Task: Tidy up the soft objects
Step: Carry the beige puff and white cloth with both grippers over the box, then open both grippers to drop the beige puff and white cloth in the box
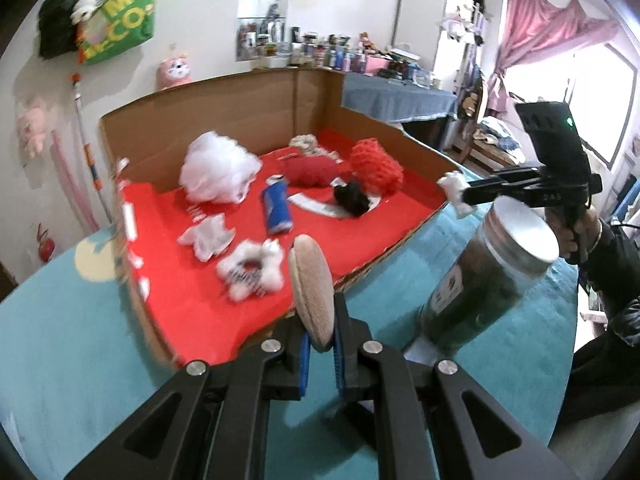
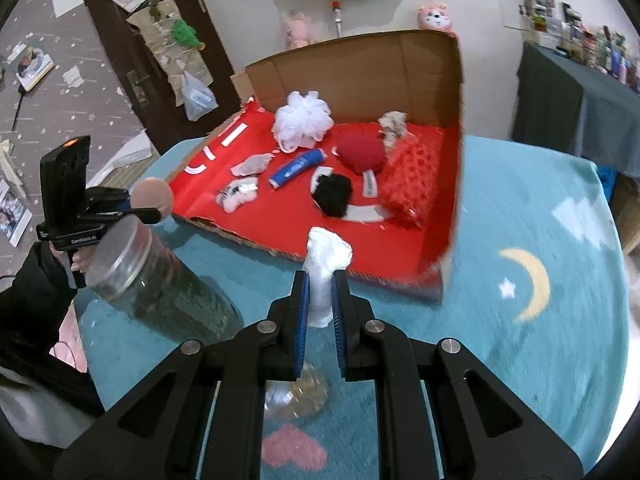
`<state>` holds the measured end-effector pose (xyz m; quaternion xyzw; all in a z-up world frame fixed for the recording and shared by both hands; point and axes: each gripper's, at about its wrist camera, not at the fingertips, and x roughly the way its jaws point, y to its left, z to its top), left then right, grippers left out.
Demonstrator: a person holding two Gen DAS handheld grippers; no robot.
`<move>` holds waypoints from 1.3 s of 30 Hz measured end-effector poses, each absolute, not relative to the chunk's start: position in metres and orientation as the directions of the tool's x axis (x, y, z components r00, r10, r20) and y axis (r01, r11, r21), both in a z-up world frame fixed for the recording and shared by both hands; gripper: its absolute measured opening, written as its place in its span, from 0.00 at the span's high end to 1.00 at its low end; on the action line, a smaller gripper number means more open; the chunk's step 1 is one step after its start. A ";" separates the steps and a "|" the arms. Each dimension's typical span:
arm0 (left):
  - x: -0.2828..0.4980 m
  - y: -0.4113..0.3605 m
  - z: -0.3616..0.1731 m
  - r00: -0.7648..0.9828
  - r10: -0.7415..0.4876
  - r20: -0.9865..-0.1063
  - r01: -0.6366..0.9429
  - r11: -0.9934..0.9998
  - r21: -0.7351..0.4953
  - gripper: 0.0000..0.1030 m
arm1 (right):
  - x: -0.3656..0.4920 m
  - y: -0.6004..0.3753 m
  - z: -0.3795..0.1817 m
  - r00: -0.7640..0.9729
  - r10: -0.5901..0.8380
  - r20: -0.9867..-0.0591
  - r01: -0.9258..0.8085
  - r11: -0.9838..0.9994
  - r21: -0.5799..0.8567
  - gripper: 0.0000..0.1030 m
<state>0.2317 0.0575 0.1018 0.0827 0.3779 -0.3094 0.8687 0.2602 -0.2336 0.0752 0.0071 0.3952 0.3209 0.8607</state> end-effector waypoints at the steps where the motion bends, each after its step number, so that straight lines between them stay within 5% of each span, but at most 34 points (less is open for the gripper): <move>1: 0.236 0.052 0.103 0.514 -0.484 -0.708 0.610 0.787 -0.095 0.91 | 0.263 -0.231 0.076 0.477 0.561 -0.677 -0.553 0.790 0.265 0.89; 20: 0.333 -0.031 0.070 0.238 -0.457 -0.857 0.541 0.795 -0.274 0.90 | 0.333 -0.180 0.063 0.348 0.381 -0.857 -0.486 0.855 0.183 0.89; 33: 0.360 -0.041 0.054 0.169 -0.384 -0.908 0.503 0.826 -0.256 0.90 | 0.345 -0.164 0.049 0.296 0.289 -0.910 -0.475 0.872 0.122 0.88; 39: 0.359 -0.045 0.054 0.181 -0.371 -0.911 0.505 0.829 -0.238 0.77 | 0.349 -0.164 0.045 0.286 0.263 -0.922 -0.455 0.883 0.110 0.88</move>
